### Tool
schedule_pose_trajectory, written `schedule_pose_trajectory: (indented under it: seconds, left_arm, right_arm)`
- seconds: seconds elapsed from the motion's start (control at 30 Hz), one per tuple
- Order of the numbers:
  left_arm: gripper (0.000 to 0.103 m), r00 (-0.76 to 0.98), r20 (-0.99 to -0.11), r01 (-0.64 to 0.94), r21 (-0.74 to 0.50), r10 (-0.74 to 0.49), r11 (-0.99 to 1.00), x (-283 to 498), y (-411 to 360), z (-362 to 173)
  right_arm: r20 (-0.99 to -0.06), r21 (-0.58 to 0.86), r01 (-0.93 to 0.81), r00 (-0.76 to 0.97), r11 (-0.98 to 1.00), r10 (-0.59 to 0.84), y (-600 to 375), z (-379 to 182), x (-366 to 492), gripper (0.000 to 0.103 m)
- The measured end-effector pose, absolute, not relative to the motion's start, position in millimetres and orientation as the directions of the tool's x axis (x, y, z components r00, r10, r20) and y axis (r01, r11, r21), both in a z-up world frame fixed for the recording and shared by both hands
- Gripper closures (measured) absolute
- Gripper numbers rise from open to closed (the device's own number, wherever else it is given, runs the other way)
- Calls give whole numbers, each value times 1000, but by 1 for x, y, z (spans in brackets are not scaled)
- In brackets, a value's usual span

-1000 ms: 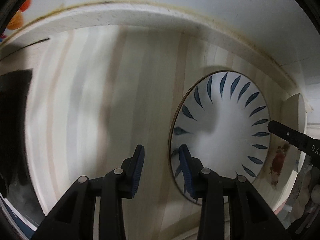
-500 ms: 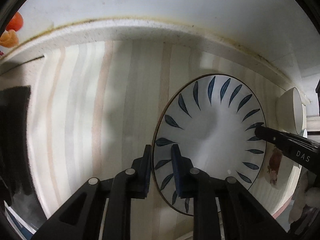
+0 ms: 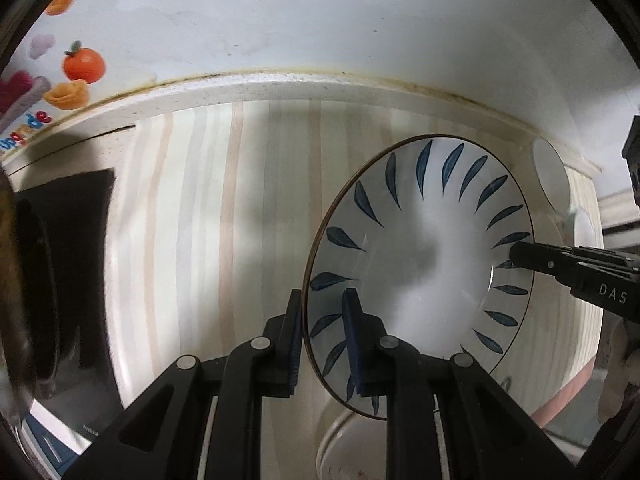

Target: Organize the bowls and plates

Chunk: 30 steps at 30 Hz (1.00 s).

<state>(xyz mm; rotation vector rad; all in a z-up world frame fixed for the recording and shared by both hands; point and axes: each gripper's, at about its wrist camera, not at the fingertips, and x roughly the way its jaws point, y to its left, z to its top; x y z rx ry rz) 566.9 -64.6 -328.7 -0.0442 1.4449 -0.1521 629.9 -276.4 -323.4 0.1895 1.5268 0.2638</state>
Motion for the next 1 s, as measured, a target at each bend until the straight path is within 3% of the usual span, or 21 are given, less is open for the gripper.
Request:
schedule_pose_trajectory:
  seconds: [0.47, 1.0]
  left_arm:
    - [86, 139, -977, 125, -142, -159, 982, 476, -65, -285]
    - [86, 25, -992, 132, -119, -123, 984, 424, -79, -341]
  right_arm:
    - [-938, 347, -42, -1, 937, 347, -288, -312, 520, 92]
    - [-943, 321, -3, -95, 947, 320, -297, -364, 440, 92]
